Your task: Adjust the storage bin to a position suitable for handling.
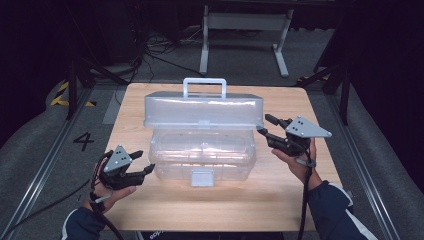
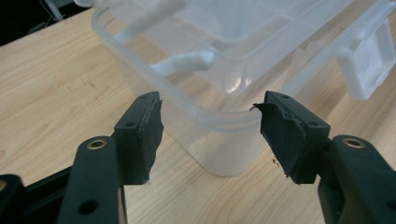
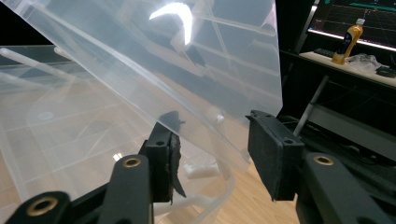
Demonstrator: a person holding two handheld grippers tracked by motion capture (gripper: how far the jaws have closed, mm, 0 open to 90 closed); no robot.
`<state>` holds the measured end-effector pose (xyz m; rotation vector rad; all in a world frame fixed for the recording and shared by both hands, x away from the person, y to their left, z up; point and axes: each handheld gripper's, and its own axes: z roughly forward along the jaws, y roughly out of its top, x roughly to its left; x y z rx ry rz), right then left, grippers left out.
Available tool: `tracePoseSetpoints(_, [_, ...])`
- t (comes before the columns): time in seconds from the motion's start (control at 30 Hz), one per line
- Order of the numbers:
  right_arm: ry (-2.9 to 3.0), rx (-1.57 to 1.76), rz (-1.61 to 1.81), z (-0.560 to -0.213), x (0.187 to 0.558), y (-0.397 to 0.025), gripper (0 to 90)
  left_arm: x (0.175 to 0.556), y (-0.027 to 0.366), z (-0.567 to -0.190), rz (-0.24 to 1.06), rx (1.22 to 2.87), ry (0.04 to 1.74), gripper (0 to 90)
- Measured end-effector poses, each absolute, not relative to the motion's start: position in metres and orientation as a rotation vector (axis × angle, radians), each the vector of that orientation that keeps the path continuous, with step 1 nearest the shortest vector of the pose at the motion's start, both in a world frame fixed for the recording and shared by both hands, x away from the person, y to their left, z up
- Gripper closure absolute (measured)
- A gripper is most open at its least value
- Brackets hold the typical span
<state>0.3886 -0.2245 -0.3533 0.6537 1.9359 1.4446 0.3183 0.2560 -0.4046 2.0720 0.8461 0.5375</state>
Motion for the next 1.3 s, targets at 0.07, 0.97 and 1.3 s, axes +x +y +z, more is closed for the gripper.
tracePoseSetpoints(0.07, [1.933, 0.654, 1.453, -0.352, 0.389, -0.224, 57.1, 0.318, 0.256, -0.406, 0.534, 2.078, 0.848, 37.1])
tracePoseSetpoints(0.97, [1.808, 0.678, 1.430, -0.324, 0.419, -0.209, 69.7, 0.311, 0.273, -0.466, 0.431, 2.255, 0.984, 26.5])
tracePoseSetpoints(1.3, [1.788, 0.720, 1.360, -0.310, 0.434, -0.202, 74.8, 0.314, 0.272, -0.473, 0.395, 2.250, 1.002, 25.5])
